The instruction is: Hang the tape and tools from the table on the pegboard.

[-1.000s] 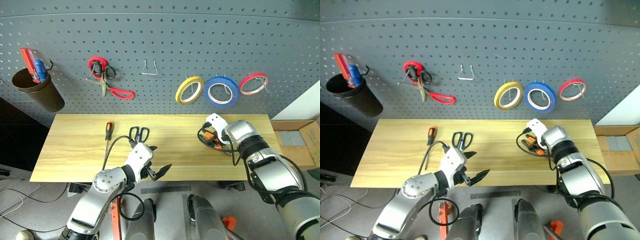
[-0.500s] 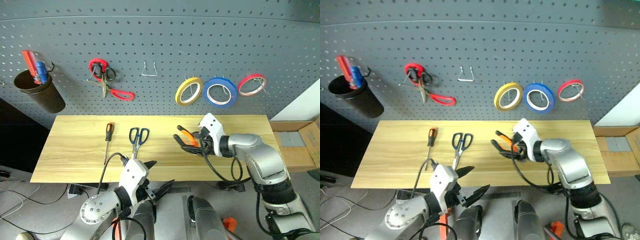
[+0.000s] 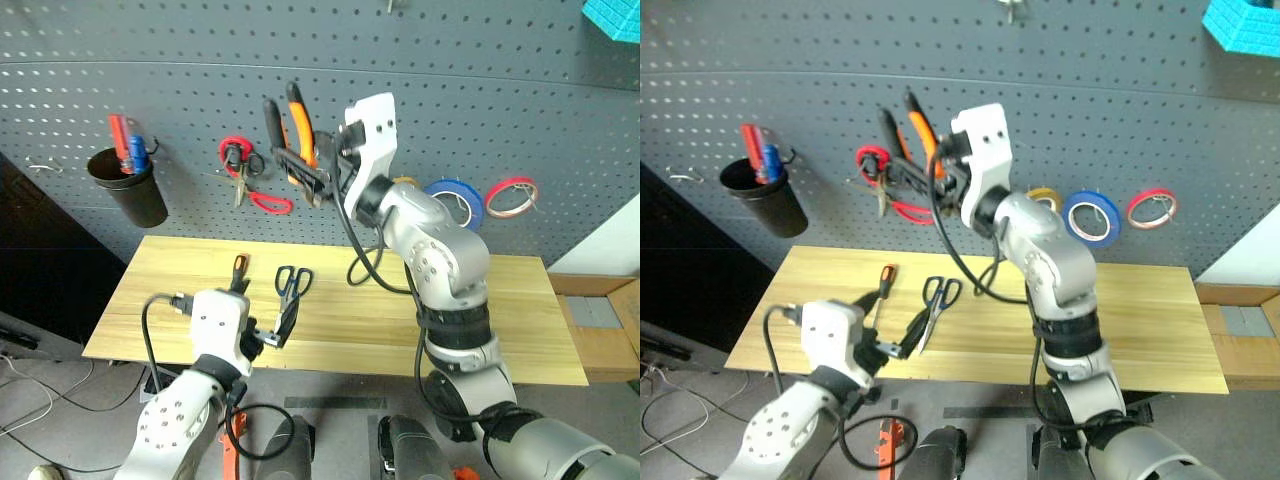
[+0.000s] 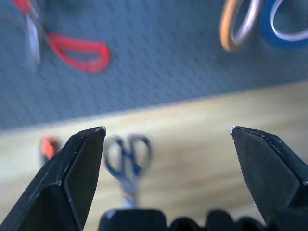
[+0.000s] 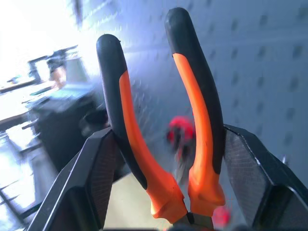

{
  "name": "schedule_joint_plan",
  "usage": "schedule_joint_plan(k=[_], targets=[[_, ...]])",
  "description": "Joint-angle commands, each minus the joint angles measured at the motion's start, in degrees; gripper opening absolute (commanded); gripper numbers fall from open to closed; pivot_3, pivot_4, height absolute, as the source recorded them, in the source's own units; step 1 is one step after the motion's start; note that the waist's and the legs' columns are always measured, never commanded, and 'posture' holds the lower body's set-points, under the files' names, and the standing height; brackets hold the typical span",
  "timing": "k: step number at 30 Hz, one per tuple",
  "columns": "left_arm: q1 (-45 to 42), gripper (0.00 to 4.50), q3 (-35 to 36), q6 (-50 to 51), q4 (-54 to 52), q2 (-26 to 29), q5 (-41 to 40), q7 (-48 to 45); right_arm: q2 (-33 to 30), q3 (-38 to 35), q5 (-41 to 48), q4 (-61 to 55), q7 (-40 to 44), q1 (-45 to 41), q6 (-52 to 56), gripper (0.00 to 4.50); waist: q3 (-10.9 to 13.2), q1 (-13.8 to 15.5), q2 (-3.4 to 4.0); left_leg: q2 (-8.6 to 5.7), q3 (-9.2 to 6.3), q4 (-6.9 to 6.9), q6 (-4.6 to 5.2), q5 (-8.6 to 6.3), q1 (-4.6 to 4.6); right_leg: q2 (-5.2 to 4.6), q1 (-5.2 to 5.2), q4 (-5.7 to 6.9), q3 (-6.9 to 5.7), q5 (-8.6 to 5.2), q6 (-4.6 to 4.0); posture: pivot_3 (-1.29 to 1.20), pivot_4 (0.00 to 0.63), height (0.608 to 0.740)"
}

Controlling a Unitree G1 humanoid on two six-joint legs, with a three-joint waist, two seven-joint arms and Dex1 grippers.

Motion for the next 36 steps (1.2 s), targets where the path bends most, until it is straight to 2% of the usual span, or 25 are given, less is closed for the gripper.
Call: schedule_joint_plan(k=[1, 6, 11, 21, 29, 34, 36], targets=[[-8.43, 4.5, 0.52, -0.77, 4.29, 0.16, 0.87, 0.37, 1.92, -1.75, -1.14, 6.23, -3.06, -6.48, -11.06, 2.82, -0.16, 0.02, -0.04, 0.01, 0.0, 0.0, 0.03, -0.01, 0.04, 0.01, 0.02, 0.01, 0.0, 0.05, -0.03, 0.18, 0.096, 0.74], [-20.57, 4.5, 0.21, -1.75, 14.15, -0.1, 1.22, -0.01, 0.56, -2.22, -2.92, 19.09, -4.41, -11.99, -21.65, 2.82, -0.7, -0.44, -0.12, 0.08, 0.02, -0.03, -0.25, 0.17, 0.17, 0.13, 0.02, 0.17, 0.02, 0.16, -0.13, 0.17, 0.099, 0.74], [-25.33, 4.5, -0.81, -6.49, 23.08, -0.48, 2.43, -1.07, 0.44, -3.25, -3.2, 30.18, -4.48, -14.28, -29.22, 2.82, -0.78, -0.6, -0.09, 0.09, 0.14, -0.05, -0.27, 0.18, 0.2, 0.12, -0.01, 0.14, 0.14, 0.16, -0.14, 0.16, 0.107, 0.74], [-27.86, 4.5, 0.15, -13.68, 31.88, -0.86, 2.93, -2.86, 2.26, -3.05, -5.12, 41.67, -6.86, -10.61, -37.51, 2.82, -0.79, -0.59, -0.1, 0.08, 0.16, -0.06, -0.27, 0.19, 0.1, 0.1, -0.11, 0.12, 0.15, 0.16, -0.14, 0.16, 0.121, 0.74], [-27.04, 4.5, 0.29, -14.42, 32.47, -0.5, 3.05, -3.91, 1.46, -0.29, -8.68, 42.32, -10.15, -7.09, -32.95, 2.82, -0.79, -0.63, -0.09, 0.09, 0.15, -0.06, -0.16, 0.12, 0.13, 0.1, -0.11, 0.16, 0.16, 0.16, -0.14, 0.15, 0.14, 0.74], [-27.29, 4.5, -0.72, -13.84, 32.99, -0.42, 3.99, -3.82, 0.61, 0.76, -8.75, 36.67, -8.89, -3.54, -29.9, 4.43, -0.79, -0.57, -0.08, 0.08, 0.13, -0.04, -0.04, 0.06, 0.27, 0.1, 0.07, 0.15, 0.15, 0.16, -0.14, 0.13, 0.149, 0.74], [-26.98, 4.5, -1.33, -12.97, 33.69, -0.03, 5.59, -3.08, -0.28, 1.61, -8.09, 32.26, -6.64, -0.69, -27.84, 4.47, -0.78, -0.63, -0.07, 0.08, 0.14, -0.02, -0.04, 0.06, 0.25, 0.1, 0.04, 0.18, 0.15, 0.16, -0.14, 0.13, 0.154, 0.74]])
